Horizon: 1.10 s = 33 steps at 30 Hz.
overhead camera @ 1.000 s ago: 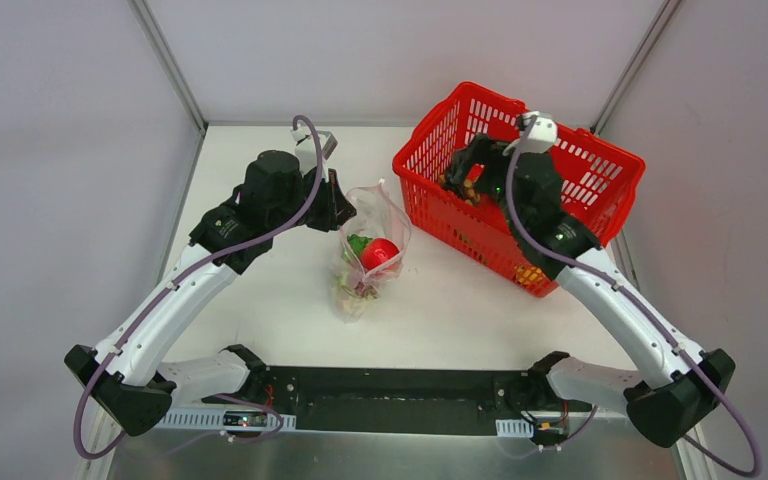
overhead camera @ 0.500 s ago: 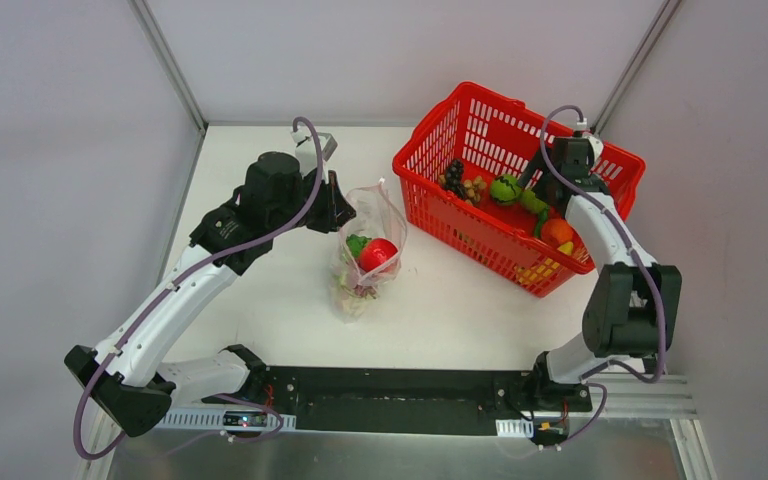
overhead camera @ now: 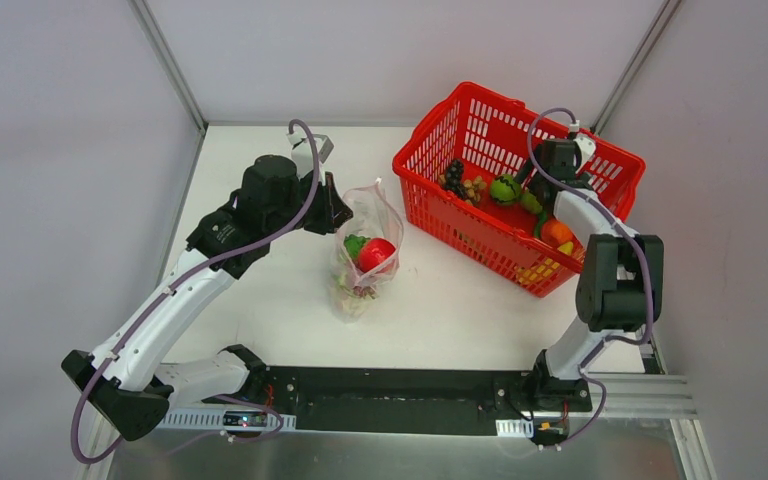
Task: Place the food in the zip-top bag and seal the zipper
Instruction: Pick up the fake fruit from the bin.
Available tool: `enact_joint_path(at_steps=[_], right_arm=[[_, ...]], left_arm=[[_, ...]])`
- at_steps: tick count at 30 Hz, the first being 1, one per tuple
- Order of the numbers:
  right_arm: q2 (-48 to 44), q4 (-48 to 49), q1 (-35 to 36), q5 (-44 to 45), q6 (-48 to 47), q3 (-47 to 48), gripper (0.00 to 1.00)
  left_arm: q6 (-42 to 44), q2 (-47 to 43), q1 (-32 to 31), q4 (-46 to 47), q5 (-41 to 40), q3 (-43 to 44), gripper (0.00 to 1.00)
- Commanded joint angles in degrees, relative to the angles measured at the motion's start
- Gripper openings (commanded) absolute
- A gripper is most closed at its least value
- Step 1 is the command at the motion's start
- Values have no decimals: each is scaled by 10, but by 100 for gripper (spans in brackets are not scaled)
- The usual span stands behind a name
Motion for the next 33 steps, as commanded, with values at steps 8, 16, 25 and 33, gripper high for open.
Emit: enact_joint_path(at_steps=[8, 16, 25, 33], right_arm=[[72, 89, 0, 53, 23, -23, 83], [80, 108, -1, 44, 35, -43, 63], [-38, 120, -1, -87, 41, -111, 50], [-115, 108, -1, -211, 91, -159, 51]], left_arm=[[7, -14, 4, 24, -1, -2, 0], [7, -20, 4, 23, -5, -5, 0], [3, -11, 4, 26, 5, -4, 0], [1, -8, 4, 25, 5, -2, 0]])
